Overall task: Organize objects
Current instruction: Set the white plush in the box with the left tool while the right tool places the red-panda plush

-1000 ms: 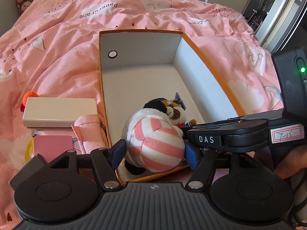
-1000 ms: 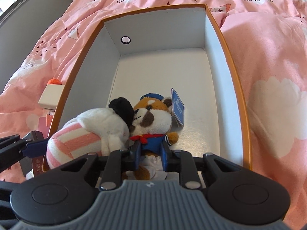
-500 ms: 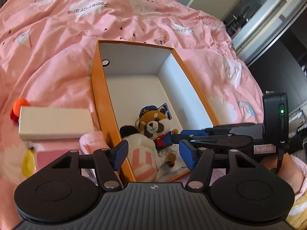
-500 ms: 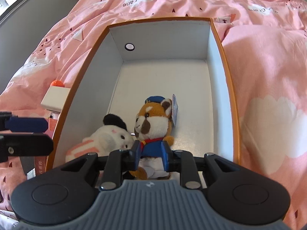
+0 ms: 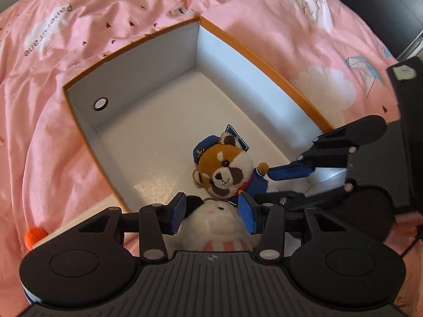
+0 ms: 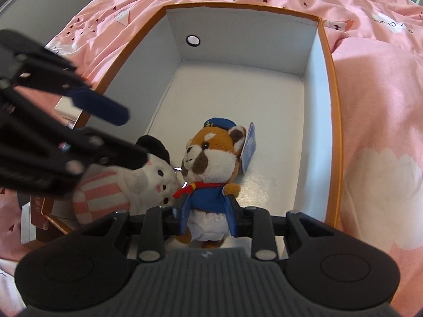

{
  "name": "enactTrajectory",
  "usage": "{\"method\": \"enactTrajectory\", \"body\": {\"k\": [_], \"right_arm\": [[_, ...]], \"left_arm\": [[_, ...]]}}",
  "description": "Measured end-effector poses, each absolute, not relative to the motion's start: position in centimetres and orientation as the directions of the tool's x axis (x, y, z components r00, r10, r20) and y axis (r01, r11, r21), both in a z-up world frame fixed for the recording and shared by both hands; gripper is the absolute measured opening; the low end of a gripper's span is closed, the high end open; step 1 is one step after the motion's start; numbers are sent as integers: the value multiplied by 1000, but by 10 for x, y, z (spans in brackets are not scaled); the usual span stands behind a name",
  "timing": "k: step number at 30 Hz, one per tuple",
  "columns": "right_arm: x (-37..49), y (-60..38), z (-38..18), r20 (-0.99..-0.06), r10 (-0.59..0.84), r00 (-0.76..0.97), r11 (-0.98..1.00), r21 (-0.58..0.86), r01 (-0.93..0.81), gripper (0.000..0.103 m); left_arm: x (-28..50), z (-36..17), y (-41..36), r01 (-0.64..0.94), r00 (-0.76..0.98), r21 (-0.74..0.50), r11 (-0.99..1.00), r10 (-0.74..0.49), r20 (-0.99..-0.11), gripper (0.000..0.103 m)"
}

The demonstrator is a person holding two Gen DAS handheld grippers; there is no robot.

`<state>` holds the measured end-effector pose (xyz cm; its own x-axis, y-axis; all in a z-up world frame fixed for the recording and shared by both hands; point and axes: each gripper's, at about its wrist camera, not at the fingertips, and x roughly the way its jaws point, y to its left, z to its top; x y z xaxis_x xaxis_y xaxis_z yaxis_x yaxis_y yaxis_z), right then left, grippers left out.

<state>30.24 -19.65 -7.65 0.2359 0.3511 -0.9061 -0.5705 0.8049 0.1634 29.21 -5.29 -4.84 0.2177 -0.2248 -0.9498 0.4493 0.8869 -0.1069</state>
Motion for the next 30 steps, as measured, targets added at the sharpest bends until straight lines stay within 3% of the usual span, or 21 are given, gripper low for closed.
{"method": "enactTrajectory", "body": {"k": [4, 10, 20, 26, 30], "right_arm": [[306, -197, -81, -903, 370, 219, 798, 188, -573, 31], [314, -201, -84, -895, 396, 205, 792, 220, -570, 31], [319, -202, -87, -891, 404, 209, 788, 223, -573, 31], [320, -204, -82, -883, 413, 221, 779, 218, -587, 35], [323, -203, -83, -886, 401, 235, 781, 196, -594, 44]], "left_arm": [[315, -67, -60, 431, 154, -65, 900, -144, -977, 44], [323, -87, -75, 481, 130, 50, 875, -15, -991, 44], [326, -111, -82, 658, -40, 17, 753, 57, -998, 45], [332, -103, -67, 656, -139, -112, 746, -27, -990, 45], [318, -93, -61, 651, -188, -195, 734, -93, -978, 65]]}}
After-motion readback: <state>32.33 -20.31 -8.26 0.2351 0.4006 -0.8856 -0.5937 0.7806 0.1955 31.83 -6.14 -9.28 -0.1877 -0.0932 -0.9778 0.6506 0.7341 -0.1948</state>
